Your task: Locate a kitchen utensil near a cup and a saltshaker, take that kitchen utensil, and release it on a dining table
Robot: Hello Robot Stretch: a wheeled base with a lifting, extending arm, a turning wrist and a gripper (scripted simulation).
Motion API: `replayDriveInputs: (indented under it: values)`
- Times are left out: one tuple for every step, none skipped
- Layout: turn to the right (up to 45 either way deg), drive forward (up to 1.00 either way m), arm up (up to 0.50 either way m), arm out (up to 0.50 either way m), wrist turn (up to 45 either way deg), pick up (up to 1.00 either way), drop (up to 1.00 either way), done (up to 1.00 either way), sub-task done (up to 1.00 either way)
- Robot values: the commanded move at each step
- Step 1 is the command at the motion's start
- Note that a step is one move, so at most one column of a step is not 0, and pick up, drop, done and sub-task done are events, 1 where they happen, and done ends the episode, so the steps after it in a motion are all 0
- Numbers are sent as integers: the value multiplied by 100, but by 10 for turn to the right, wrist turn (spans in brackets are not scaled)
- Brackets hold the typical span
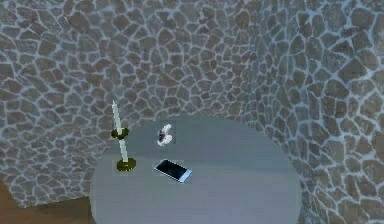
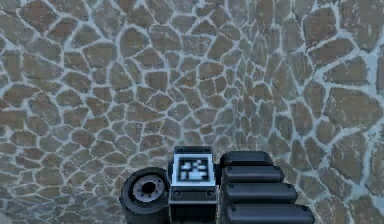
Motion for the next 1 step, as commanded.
replayDriveInputs:
  values:
    - [-90,0,0,0,0,0,0,0,0]
